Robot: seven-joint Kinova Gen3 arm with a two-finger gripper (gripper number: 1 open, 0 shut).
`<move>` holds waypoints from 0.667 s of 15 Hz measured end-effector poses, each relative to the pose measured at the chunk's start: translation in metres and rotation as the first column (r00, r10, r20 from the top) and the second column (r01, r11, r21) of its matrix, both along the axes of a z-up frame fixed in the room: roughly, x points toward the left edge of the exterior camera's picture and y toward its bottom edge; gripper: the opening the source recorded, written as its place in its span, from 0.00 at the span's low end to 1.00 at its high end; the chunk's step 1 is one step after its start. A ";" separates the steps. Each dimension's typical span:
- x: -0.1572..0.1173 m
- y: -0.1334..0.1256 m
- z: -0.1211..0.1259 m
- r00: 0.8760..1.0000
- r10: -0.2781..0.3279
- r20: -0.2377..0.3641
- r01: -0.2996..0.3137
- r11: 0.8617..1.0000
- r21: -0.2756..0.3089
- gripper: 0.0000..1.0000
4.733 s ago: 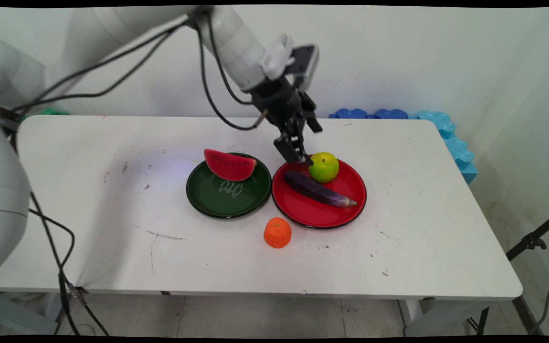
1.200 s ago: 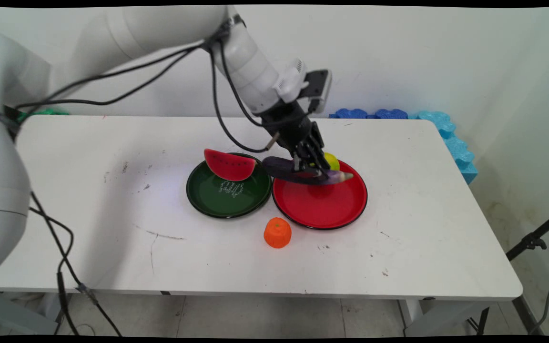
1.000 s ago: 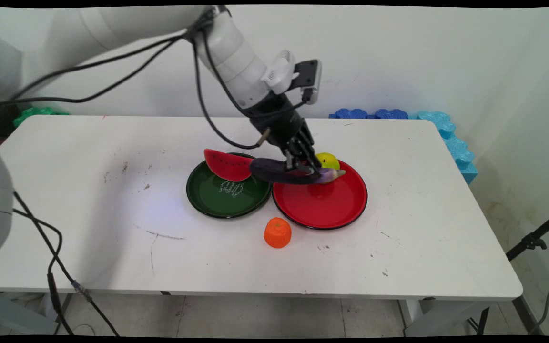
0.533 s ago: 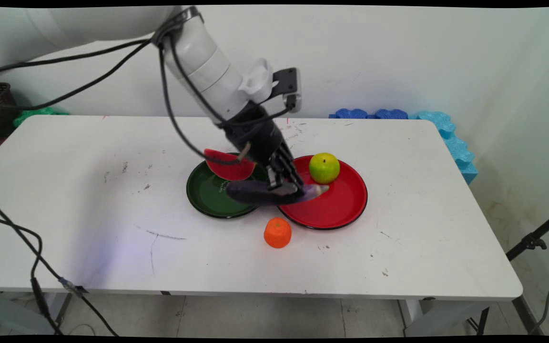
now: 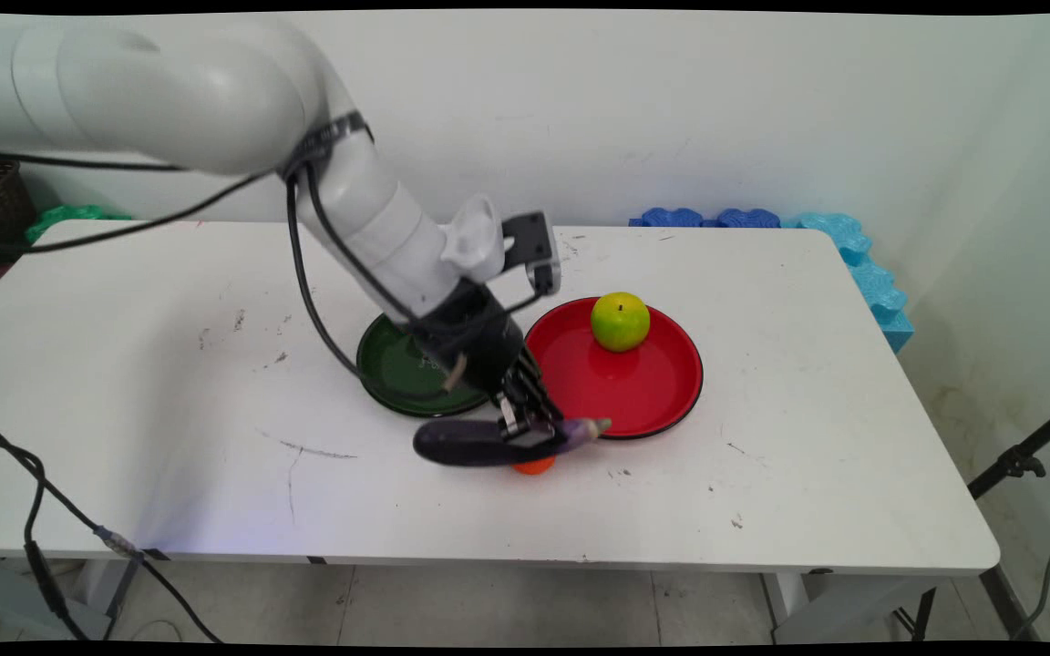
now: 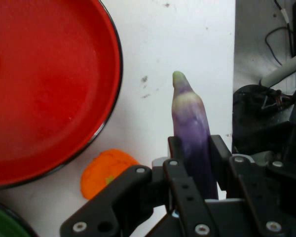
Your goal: Place the picked object on the table
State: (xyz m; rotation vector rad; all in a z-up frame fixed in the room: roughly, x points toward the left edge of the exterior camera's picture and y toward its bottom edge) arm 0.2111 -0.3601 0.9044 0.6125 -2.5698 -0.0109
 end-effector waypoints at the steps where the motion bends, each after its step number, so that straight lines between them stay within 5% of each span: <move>1: -0.001 0.003 -0.008 1.000 0.009 -0.003 -0.009 1.000 0.003 0.00; 10: 0.000 0.014 -0.060 0.997 0.072 -0.020 -0.072 0.997 -0.002 0.00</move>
